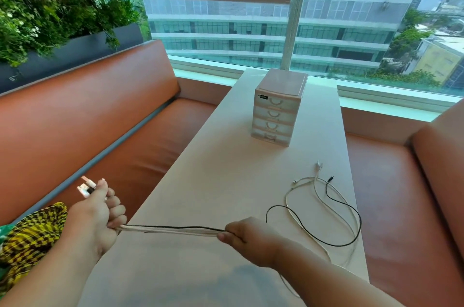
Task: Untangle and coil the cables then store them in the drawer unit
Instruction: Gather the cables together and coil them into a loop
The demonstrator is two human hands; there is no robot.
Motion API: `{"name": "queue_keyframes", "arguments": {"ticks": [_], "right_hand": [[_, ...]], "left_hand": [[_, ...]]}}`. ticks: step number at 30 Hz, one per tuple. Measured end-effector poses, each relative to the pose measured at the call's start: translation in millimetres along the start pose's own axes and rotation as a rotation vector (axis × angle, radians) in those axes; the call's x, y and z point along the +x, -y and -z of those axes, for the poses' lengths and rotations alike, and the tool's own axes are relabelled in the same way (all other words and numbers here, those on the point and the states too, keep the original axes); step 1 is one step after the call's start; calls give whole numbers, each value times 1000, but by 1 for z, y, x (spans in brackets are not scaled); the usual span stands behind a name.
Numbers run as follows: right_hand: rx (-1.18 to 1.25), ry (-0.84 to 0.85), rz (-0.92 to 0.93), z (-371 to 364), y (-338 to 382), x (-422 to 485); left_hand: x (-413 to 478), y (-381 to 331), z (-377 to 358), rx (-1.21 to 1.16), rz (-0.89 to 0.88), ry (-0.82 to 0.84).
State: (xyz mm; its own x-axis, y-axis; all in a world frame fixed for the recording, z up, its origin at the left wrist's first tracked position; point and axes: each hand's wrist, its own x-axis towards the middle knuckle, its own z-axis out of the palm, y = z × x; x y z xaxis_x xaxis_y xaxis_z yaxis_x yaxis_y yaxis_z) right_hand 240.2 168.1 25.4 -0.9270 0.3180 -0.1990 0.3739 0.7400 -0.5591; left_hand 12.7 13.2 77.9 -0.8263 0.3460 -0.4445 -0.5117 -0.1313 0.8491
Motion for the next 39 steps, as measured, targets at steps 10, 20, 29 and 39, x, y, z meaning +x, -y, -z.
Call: {"name": "queue_keyframes", "arguments": {"ticks": [10,20,29,39], "right_hand": [[-178,-16,-58,25,-27,-5],[-272,22,-111,6,-30,-6],[-257,44,-141,4,1,5],[-138,-1,-322,-22,22,29]], "left_hand": [[13,16,25,260,-19,-16],[32,60,29,628,67,-16],[76,65,8,1388,-81,306],[145,53,-17,1230,222,234]]}}
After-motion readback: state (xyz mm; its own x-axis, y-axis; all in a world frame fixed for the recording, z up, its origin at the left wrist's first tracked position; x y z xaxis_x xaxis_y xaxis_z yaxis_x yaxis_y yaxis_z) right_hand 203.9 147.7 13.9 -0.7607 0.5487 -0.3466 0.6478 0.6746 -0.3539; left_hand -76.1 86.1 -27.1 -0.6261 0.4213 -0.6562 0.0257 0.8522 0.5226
